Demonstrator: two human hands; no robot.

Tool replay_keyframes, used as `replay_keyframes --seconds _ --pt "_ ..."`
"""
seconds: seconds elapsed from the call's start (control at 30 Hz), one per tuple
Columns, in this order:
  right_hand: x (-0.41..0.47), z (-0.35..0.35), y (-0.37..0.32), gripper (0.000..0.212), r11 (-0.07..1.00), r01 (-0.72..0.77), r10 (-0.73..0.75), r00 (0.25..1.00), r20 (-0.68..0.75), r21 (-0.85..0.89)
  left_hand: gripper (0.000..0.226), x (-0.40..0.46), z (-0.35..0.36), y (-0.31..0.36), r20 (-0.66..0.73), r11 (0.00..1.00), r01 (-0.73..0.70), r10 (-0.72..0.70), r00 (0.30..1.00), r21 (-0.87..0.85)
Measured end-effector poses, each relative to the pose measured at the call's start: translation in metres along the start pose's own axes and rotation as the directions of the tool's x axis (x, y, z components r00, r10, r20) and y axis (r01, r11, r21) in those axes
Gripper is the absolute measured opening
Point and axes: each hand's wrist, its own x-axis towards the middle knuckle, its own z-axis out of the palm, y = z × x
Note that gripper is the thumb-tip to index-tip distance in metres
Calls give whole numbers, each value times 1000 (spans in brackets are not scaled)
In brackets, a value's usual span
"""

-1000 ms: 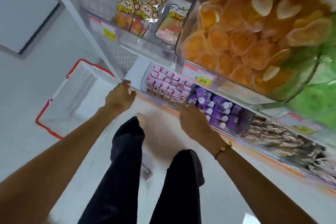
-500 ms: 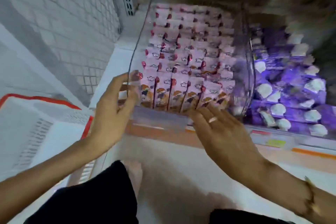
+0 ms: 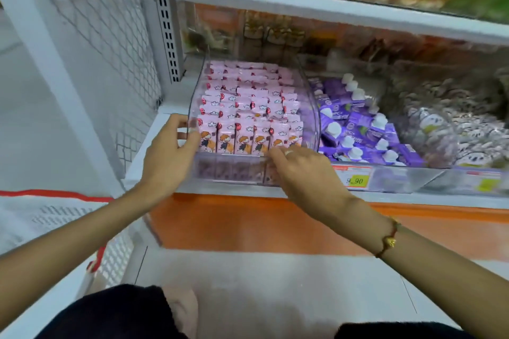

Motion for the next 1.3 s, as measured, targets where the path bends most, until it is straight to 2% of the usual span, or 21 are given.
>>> replay_keyframes --seconds 0.2,0.33,0.47,0.67,0.77,1.0,1.13,1.3 --pt "-5 -2 -3 30 996 -90 90 996 25 16 35 -3 11 14 18 996 87 -87 996 34" --pt "-6 4 1 12 972 -115 96 991 97 205 36 -7 9 17 4 997 71 -71 998 6" --pt "1 -1 3 10 945 -106 95 994 49 308 38 1 -2 23 4 997 61 -61 998 52" --pt "14 -14 8 14 942 -73 77 997 2 327 20 17 -12 35 -9 990 74 -74 997 121" --pt "17 -20 12 17 954 -62 61 998 12 295 18 16 -13 37 -23 991 70 -68 997 114" --pt "38 -44 12 20 943 3 12 999 -42 334 35 42 -35 49 -63 991 115 -111 992 72" --pt "13 -56 8 18 942 2 -1 1000 -3 335 37 14 -42 49 -53 987 49 -42 998 151" --pt "-33 -49 -6 13 935 -19 2 999 48 354 56 -39 -32 33 15 997 -44 43 999 63"
